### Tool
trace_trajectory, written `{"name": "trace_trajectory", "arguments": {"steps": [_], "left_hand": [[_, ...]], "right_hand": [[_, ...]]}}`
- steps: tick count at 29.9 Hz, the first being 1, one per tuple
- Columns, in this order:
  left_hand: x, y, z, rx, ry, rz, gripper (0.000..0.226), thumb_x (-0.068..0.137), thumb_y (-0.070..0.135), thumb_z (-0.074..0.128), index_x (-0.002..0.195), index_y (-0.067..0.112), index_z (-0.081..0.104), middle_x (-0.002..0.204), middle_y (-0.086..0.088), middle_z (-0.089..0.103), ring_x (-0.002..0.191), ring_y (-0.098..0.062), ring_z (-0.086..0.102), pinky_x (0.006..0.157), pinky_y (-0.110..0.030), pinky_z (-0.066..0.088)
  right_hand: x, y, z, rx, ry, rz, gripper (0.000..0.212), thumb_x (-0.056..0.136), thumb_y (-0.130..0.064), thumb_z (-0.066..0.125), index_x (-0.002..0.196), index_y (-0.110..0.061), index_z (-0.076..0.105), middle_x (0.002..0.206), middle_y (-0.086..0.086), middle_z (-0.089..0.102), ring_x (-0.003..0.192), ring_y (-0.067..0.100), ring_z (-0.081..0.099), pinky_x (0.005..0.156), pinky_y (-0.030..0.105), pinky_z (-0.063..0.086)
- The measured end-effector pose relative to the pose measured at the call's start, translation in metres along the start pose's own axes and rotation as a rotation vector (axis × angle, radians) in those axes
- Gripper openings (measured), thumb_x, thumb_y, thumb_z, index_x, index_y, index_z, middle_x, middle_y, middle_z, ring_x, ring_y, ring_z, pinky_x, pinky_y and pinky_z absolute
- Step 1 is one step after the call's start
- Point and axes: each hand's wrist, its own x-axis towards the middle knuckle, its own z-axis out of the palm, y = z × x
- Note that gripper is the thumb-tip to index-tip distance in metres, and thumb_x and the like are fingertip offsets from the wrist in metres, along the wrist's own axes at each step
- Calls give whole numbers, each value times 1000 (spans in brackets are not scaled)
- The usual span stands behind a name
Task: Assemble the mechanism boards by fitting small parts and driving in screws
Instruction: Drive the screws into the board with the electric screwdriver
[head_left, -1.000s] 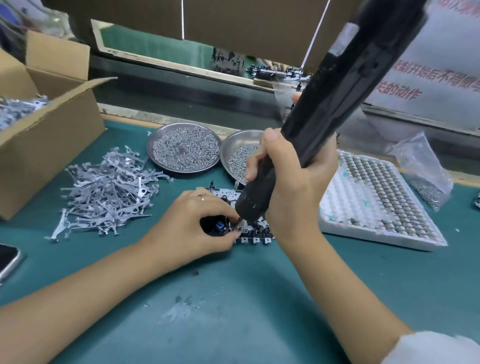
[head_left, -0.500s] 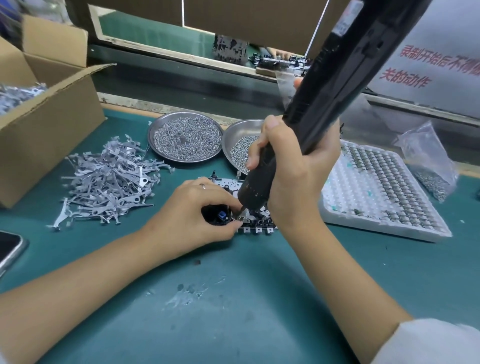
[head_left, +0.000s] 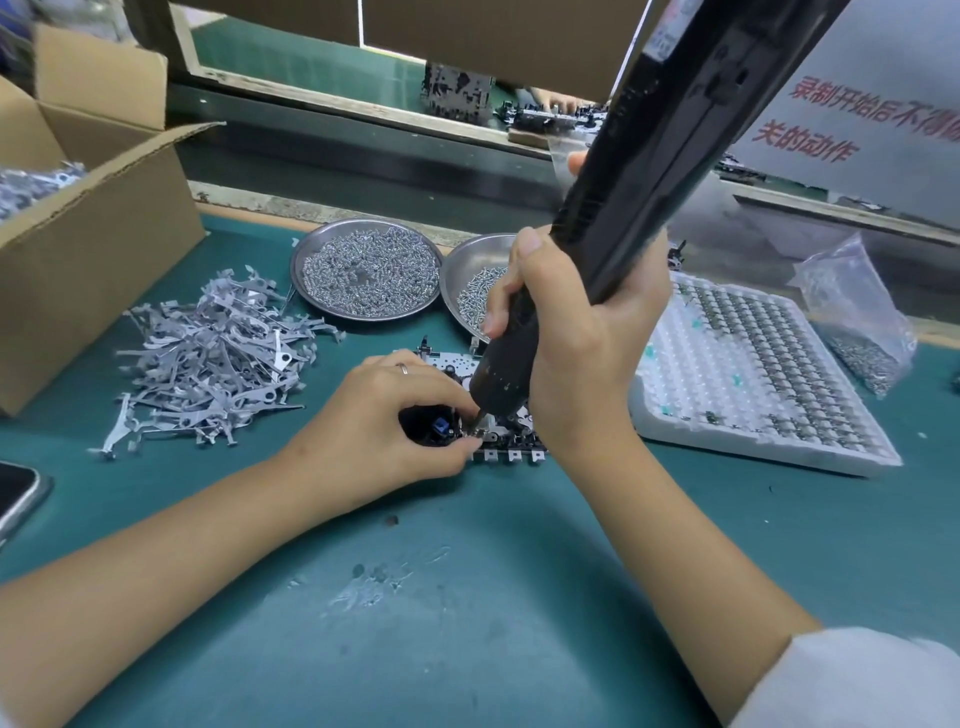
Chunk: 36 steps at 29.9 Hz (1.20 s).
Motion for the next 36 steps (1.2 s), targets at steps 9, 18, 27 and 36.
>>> {"name": "trace_trajectory", "arguments": {"steps": [9,18,27,36], "left_hand": [[-1,0,-1,6,-8,12,24,66,11,85,86,22,76,82,17,68,83,-9,57,87,-33,44],[-2,3,-1,21,5,-2,25,66,10,85,87,20,77,82,14,70,85,-11,59,89,-40,43],[-1,3,-5,-111,47,-41,30,72,37,77,100,30,70,91,15,70,88,-4,62,86,-22,48],[5,-13,-13,-215,447,-173,23,94,38,42,106,35,62,85,16,68,86,4,58,87,-23,45]], "right_hand": [[7,-4,-10,83,-3,-58,21,83,11,47,93,-5,37,45,-3,44,35,23,36,43,23,38],[7,5,-15,-26,55,80,21,81,0,56,87,-13,41,48,-3,46,36,20,42,44,23,37],[-13,6,-37,-452,198,-385,37,86,-14,56,120,-12,41,102,6,49,95,21,50,86,37,43],[-73,29,-26,-1489,-796,-162,36,95,-40,46,120,-19,63,124,9,57,111,34,51,88,45,42]]}}
